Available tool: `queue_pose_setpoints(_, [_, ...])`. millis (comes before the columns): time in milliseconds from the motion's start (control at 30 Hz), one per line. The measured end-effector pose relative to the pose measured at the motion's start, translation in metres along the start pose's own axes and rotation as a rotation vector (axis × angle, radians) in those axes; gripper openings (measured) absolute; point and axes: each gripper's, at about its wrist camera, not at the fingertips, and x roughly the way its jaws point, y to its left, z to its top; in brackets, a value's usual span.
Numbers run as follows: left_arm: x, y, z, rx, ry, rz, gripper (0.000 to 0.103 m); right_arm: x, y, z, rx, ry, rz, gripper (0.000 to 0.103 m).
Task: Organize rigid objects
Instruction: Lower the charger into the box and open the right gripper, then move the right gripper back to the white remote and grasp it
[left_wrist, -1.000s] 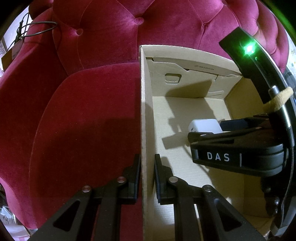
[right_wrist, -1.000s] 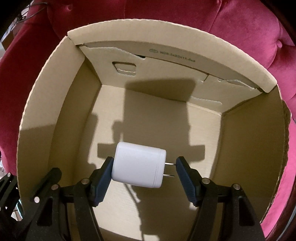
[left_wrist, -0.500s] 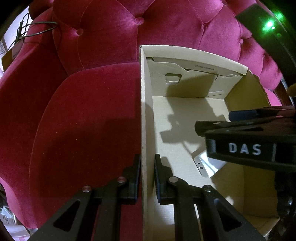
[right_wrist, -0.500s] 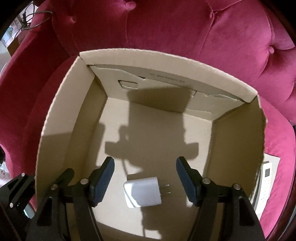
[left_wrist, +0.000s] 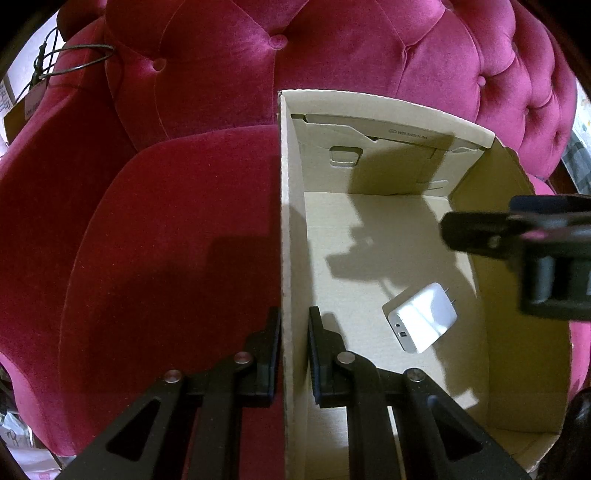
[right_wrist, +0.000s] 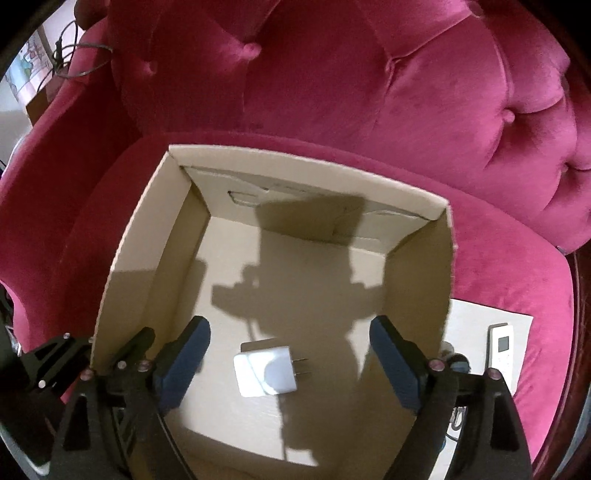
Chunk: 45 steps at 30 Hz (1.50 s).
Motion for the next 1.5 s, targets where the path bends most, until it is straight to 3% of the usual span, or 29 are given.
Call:
queue_pose_setpoints(233, [0.0,-0.002,0.0,0.005,-0.001,0.01,0.014,-0.024,-0.018,-0.002,0.029,-0.057,0.003,0.102])
queue_pose_setpoints(833, [-0.001,-0.007,-0.002,0.012,-0.004,0.025,0.014,-0.053,-0.082,-0.018,0.03,-0.108,-0.054,0.103])
queue_pose_setpoints(1500, [-0.001,-0.009,-0.001,0.012,-0.004,0.032,0.014,-0.048,-0.196,-0.052,0.114,-0.088,-0.108,0.103])
